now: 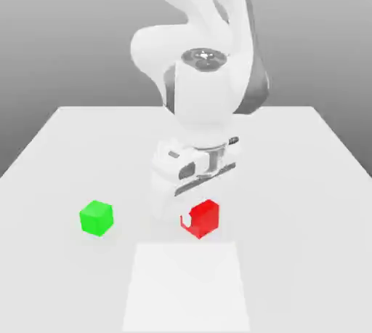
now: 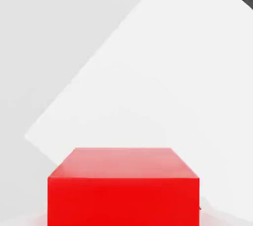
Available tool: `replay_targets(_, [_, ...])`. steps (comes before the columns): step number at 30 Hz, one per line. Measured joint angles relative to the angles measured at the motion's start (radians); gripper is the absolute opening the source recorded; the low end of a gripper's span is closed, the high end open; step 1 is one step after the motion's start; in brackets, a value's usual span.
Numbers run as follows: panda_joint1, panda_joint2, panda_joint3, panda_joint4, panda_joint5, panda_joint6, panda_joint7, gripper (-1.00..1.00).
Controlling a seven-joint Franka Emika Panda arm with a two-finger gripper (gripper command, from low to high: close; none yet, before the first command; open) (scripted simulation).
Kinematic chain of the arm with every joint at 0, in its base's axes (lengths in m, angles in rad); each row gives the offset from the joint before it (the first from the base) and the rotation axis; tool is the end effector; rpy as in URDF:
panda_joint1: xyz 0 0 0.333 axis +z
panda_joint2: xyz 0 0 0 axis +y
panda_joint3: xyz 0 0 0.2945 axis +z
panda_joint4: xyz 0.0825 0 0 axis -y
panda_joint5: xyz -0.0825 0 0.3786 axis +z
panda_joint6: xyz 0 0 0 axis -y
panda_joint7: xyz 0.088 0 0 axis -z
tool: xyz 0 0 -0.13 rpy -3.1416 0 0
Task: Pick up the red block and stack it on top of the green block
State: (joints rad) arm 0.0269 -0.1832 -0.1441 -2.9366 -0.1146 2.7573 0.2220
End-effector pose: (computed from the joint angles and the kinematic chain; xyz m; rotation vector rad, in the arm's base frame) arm 0.3338 -0.0309 0.1882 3.1041 -0.3596 0.0068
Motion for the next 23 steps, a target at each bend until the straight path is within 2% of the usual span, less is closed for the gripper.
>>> replay_targets(10, [-0.416, -0.177, -0.191, -0.077, -0.144, -0.099, 0.071, -1.0])
replay_targets(20, [-0.325, 0.104, -0.28, -0.077, 0.03, 0.176, -0.045, -1.0])
replay_targets(21, [-0.323, 0.13, -0.281, -0.077, 0.035, 0.203, -0.049, 1.0])
replay_targets(23, [-0.323, 0.13, -0.281, -0.077, 0.035, 0.203, -0.049, 1.0])
